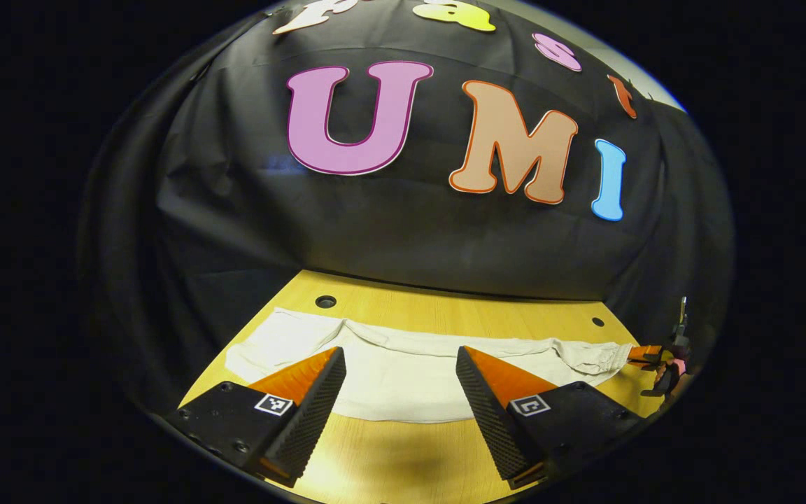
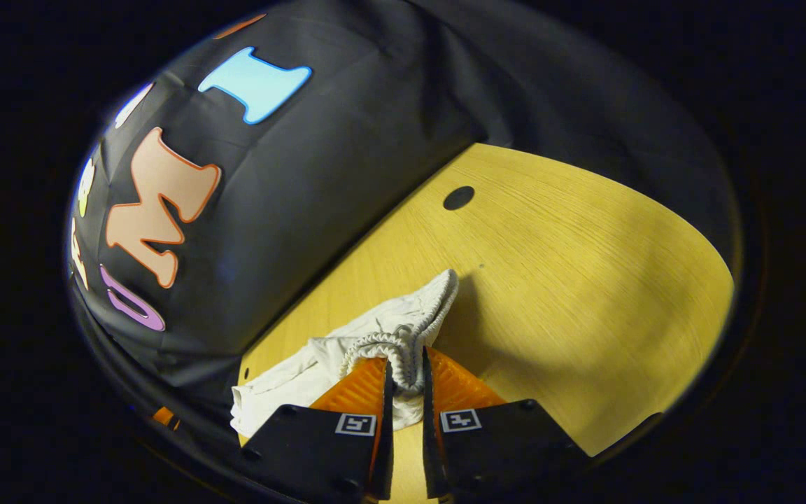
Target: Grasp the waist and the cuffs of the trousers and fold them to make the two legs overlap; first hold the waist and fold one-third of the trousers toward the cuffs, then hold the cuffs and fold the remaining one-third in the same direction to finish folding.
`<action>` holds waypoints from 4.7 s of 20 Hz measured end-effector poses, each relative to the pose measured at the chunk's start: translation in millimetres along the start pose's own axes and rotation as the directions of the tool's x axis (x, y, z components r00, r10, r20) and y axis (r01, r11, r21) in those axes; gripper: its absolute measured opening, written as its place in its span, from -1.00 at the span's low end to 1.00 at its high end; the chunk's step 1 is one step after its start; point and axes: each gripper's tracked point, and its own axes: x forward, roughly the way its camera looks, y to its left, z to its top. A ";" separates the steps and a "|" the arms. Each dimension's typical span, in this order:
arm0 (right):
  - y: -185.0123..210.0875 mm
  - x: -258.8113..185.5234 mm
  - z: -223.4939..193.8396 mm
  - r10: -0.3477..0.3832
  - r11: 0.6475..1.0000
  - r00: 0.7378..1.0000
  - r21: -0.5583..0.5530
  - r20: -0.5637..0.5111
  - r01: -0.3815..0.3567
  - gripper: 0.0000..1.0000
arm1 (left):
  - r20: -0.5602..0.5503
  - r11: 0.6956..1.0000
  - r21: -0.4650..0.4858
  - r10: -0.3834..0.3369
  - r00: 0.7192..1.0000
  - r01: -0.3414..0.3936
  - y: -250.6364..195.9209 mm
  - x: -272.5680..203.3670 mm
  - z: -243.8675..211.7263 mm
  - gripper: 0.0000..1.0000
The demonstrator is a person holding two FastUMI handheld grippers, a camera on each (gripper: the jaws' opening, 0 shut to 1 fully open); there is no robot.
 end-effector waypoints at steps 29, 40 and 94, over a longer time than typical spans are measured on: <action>367.9 64.8 -220.3 0.114 0.823 0.972 -0.528 -0.204 -0.208 -0.34 | -0.200 0.989 -0.127 0.050 0.979 -0.077 279.6 69.9 -89.2 0.91; 340.9 47.5 -169.0 0.045 0.847 0.996 -0.525 -0.077 -0.079 0.92 | -0.308 0.991 0.012 0.130 0.942 -0.132 291.4 118.0 -130.4 0.92; 149.0 -137.1 -11.9 0.013 0.801 0.995 -0.597 0.102 0.051 0.92 | -0.211 0.829 0.294 -0.430 0.878 0.476 -217.7 111.3 -51.7 -0.91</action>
